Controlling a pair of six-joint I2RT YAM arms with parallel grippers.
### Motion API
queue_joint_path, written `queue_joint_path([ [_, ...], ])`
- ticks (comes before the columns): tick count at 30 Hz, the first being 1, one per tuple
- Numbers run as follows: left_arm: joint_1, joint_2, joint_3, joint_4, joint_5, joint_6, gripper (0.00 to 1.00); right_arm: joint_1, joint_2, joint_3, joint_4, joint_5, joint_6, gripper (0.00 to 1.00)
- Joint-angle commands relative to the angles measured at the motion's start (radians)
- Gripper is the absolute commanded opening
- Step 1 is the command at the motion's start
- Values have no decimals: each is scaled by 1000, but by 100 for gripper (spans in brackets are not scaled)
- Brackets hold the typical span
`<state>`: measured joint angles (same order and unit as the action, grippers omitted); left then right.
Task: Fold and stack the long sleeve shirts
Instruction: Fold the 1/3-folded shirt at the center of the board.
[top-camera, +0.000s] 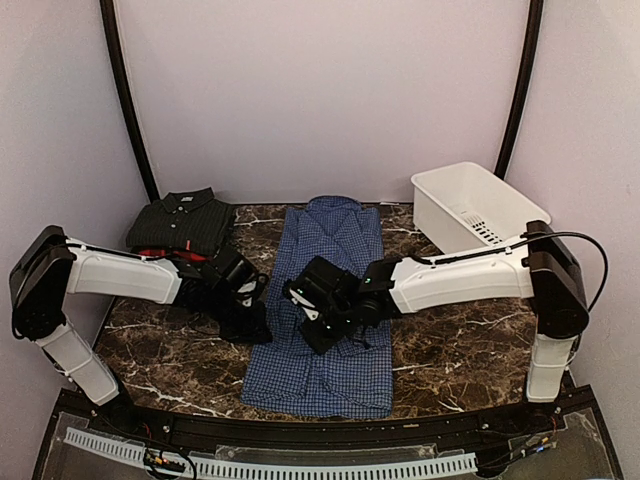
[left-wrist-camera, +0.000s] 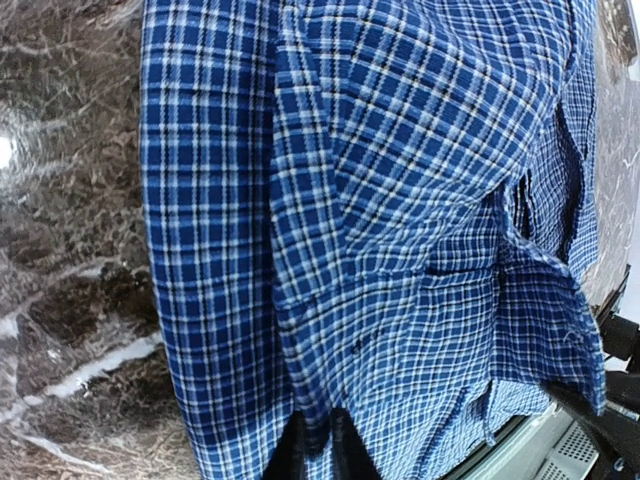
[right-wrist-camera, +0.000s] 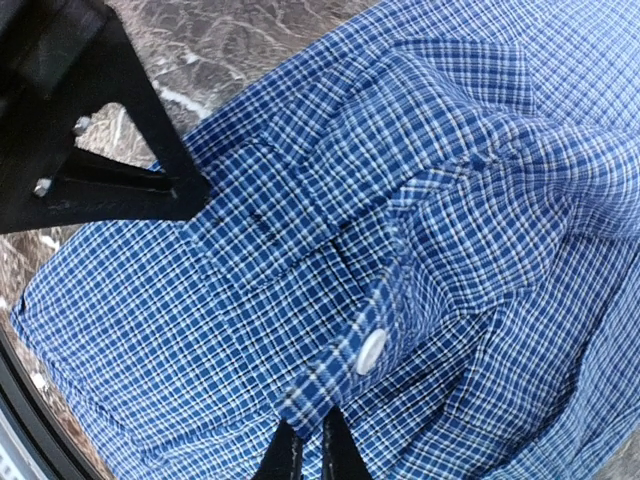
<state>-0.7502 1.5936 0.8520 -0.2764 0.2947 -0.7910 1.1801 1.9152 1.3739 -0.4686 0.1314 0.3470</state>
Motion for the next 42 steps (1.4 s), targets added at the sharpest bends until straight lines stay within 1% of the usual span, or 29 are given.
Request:
queue_joint_path([
  [1, -10, -25, 35, -8, 9, -3, 5, 9, 8, 75, -49, -11, -33, 0],
  [4, -11, -51, 44, -30, 5, -7, 1, 9, 14, 123, -124, -48, -64, 0],
  [9, -10, -105, 43, -61, -4, -26, 0, 10, 19, 159, -219, -165, -95, 0],
  [16, -10, -150, 7, -110, -21, -42, 0, 11, 47, 136, -174, -287, -77, 0],
  [21, -9, -161, -27, -125, -16, -48, 0, 10, 64, 138, -129, -320, -63, 0],
  [24, -9, -164, -42, -126, -10, -51, 0, 8, 67, 145, -124, -327, -61, 9],
  [27, -11, -168, -50, -131, -15, -50, 0, -20, 27, 122, -98, -314, -51, 19],
  [33, -10, -178, -75, -143, -9, -48, 0, -181, -83, 69, -14, -287, -12, 39],
  [37, -11, -185, -68, -159, -39, -48, 0, -287, -88, 60, 62, -280, 34, 41],
  [40, -13, -184, -60, -160, -49, -51, 0, -352, -54, 70, 118, -326, 75, 41],
  [42, -15, -176, -60, -163, -48, -51, 0, -373, -25, 91, 149, -343, 83, 41],
])
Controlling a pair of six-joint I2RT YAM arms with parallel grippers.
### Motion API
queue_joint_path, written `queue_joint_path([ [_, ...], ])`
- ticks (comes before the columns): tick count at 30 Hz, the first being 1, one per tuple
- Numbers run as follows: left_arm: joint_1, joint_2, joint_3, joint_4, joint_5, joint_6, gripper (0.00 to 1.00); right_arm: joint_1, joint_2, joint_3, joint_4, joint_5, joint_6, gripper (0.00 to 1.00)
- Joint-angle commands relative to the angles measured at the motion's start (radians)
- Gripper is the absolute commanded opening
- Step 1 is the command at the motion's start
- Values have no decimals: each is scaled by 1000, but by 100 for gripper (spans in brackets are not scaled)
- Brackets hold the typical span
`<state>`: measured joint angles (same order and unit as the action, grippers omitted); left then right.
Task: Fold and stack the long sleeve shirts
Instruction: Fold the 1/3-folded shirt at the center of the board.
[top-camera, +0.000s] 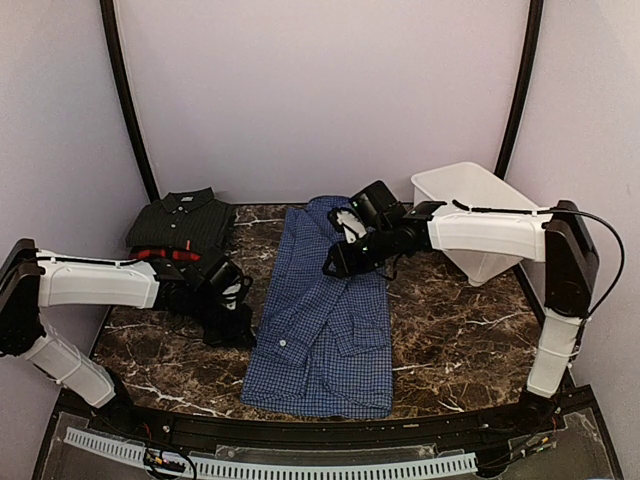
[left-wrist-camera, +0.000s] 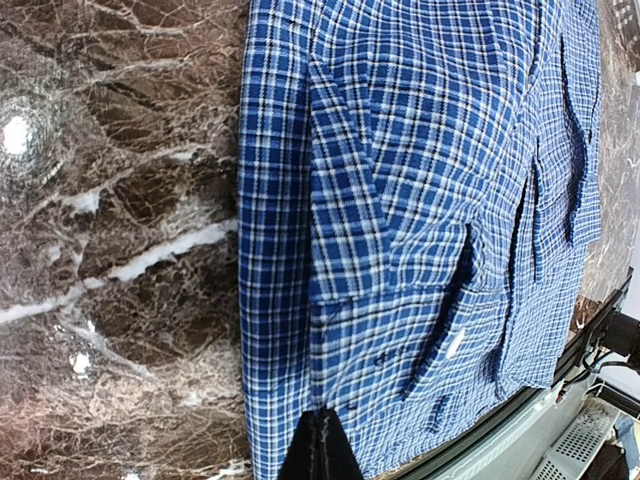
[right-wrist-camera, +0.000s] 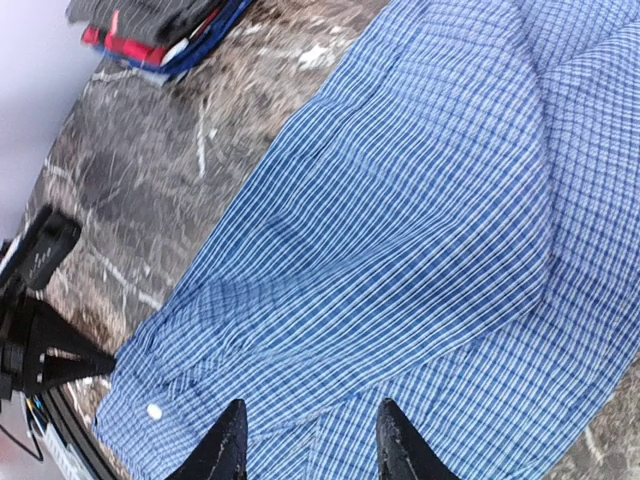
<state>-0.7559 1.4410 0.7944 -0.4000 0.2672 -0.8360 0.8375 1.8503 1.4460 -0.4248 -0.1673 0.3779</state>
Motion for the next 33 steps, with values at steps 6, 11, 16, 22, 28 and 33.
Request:
queue_joint_path([
  [6, -21, -2, -6, -43, -11, -2, 0, -52, 152, 99, 141, -42, 56, 40],
  [11, -38, 31, 17, -62, -13, 2, 8, -103, 197, 74, 196, -61, 91, 37],
  [16, -39, 21, 55, -121, -88, 4, 22, -165, 215, 2, 239, -80, 110, 36],
  [22, -36, 4, 191, -168, -208, 47, 37, -217, 199, -73, 270, -110, 119, 36],
  [28, 9, 189, 441, -113, -254, 190, 39, -226, 181, -80, 288, -118, 130, 39],
  [33, 95, 399, 620, -11, -256, 272, 37, -242, 170, -108, 331, -134, 160, 43],
])
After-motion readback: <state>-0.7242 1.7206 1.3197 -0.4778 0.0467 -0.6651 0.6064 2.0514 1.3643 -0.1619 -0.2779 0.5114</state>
